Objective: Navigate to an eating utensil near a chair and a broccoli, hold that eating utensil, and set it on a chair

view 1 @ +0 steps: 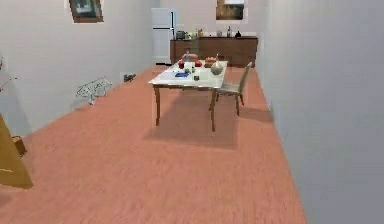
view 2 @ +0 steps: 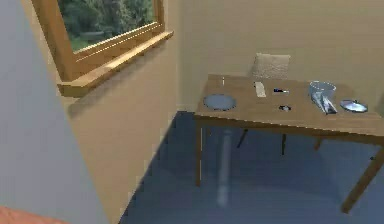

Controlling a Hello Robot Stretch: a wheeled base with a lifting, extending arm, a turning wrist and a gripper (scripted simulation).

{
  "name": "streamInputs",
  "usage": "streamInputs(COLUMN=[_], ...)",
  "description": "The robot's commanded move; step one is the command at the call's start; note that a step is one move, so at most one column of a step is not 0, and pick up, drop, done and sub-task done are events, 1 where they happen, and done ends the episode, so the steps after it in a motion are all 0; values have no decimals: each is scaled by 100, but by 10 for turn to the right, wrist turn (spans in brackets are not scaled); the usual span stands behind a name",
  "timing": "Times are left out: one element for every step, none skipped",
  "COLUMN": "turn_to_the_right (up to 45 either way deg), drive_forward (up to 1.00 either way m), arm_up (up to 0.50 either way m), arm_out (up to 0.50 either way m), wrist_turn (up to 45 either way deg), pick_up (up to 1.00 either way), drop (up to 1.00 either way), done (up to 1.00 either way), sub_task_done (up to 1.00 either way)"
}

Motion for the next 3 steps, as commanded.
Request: streamInputs(turn_to_the_right=[0, -30, 0], drive_forward=[100, 0, 90], arm_up=[0, 0, 0], arm_out=[0, 0, 0], wrist_turn=[0, 0, 0], pick_up=[0, 0, 0], drop=[0, 0, 0], done=[0, 0, 0], sub_task_done=[0, 0, 0])
